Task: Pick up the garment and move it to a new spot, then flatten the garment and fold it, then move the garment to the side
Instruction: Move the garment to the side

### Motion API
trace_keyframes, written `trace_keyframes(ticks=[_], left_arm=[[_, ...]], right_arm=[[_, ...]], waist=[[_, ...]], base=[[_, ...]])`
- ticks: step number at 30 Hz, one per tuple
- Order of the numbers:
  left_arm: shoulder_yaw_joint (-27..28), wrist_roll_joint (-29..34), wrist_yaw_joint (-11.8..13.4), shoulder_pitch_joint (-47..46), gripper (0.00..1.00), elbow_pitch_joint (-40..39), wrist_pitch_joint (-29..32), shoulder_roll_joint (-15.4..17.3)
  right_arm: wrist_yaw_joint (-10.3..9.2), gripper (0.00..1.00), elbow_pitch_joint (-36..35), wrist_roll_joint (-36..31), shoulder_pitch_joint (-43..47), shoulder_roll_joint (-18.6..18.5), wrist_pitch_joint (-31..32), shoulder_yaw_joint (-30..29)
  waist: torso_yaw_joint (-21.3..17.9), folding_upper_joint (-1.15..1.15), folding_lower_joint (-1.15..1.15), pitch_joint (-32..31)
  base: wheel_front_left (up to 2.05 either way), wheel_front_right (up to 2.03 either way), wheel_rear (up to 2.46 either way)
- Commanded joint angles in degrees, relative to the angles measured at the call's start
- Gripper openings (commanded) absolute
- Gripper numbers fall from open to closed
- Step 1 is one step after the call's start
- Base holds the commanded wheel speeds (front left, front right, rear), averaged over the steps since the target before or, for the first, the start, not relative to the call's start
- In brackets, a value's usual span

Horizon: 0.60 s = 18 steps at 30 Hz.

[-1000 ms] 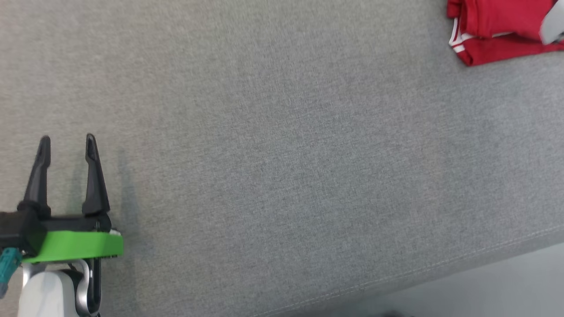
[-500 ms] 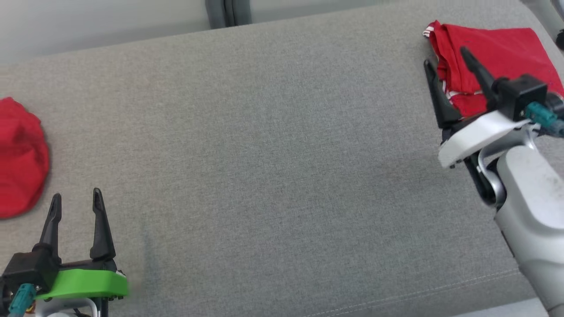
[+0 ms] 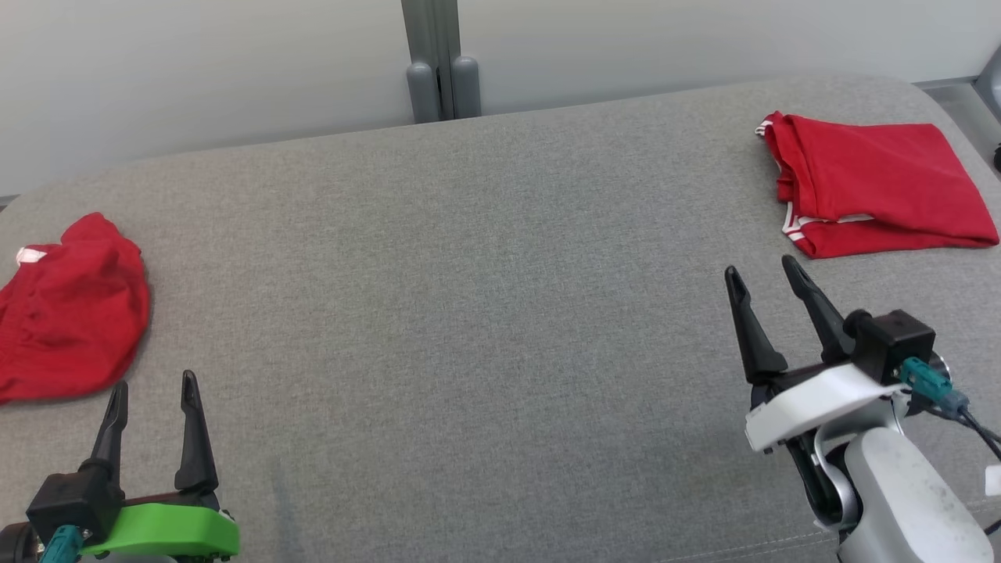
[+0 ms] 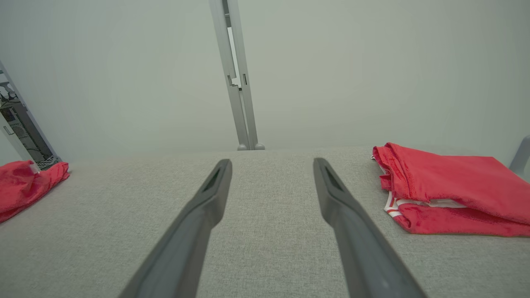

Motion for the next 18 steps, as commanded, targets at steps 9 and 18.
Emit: trace_keyframes(ticks=[9,18], left_arm=[[-0.12,0.51,-0.20,2.14,1.00,1.30,-0.02,0.02],[0.14,1.10,-0.20,2.62,1.00,1.43,-0.02,-0.03]], right_arm=[[-0.09,1.00,-4.32,-1.81,8.85,2.87,-0.17,-2.30],[-0.09,1.00,-6.33,-3.83,12.81,4.56,-0.17,-4.08]], waist=[[-0.42,0.00,0.01,-3.27],[0.51,0.00,0.01,-4.64]], base=[[0.00,0.00,0.00],[0.00,0.00,0.00]])
